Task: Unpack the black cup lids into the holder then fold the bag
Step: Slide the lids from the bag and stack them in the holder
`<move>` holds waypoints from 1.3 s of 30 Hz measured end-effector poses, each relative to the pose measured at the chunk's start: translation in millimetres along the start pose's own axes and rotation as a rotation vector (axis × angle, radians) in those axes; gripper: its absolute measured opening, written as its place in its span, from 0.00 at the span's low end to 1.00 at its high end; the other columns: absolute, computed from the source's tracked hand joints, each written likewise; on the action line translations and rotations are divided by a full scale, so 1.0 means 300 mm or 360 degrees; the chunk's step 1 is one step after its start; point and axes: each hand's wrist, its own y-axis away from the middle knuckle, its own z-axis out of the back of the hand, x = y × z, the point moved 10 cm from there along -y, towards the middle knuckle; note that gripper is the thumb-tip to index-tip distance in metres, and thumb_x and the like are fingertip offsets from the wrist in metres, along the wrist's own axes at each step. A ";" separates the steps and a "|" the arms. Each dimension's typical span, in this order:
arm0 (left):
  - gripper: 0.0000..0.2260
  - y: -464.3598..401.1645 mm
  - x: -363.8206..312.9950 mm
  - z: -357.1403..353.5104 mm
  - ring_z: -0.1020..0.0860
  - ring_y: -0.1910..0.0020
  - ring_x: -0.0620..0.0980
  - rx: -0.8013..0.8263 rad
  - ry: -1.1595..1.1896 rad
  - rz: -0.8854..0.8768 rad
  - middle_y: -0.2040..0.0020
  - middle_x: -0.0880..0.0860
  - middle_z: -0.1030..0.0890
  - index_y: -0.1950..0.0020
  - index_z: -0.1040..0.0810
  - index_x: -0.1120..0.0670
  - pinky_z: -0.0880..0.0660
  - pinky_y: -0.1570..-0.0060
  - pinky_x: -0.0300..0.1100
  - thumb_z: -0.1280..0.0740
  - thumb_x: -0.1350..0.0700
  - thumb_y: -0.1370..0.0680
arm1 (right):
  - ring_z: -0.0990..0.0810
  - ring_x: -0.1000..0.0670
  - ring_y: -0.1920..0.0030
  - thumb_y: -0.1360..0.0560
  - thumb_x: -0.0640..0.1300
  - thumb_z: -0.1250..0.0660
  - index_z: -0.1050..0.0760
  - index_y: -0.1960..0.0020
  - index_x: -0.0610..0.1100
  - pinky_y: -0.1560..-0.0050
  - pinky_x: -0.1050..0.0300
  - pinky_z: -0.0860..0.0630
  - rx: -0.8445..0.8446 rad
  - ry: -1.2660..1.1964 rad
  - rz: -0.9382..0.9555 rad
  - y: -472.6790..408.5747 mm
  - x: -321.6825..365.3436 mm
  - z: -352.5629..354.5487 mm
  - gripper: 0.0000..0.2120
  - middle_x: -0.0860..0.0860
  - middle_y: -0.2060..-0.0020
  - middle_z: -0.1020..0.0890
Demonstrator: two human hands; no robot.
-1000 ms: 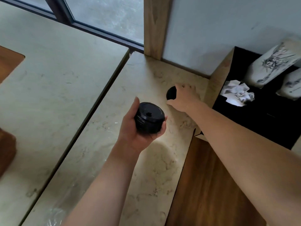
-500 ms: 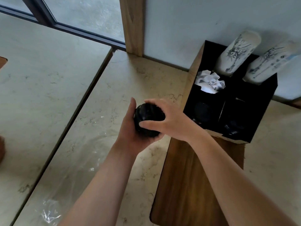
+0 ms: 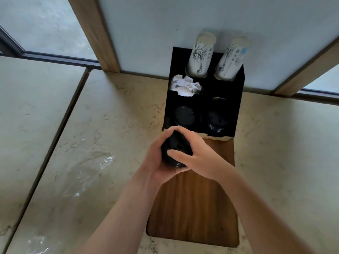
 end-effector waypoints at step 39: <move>0.16 -0.226 -0.389 -0.019 0.13 0.58 0.54 -0.1211 -0.1659 -0.0672 0.49 0.54 0.16 0.31 0.22 0.57 0.13 0.60 0.53 0.31 0.51 0.17 | 0.17 0.55 0.58 0.19 0.58 0.35 0.21 0.34 0.46 0.60 0.59 0.22 -0.1157 0.0157 -0.0431 -0.254 -0.198 0.342 0.20 0.52 0.54 0.14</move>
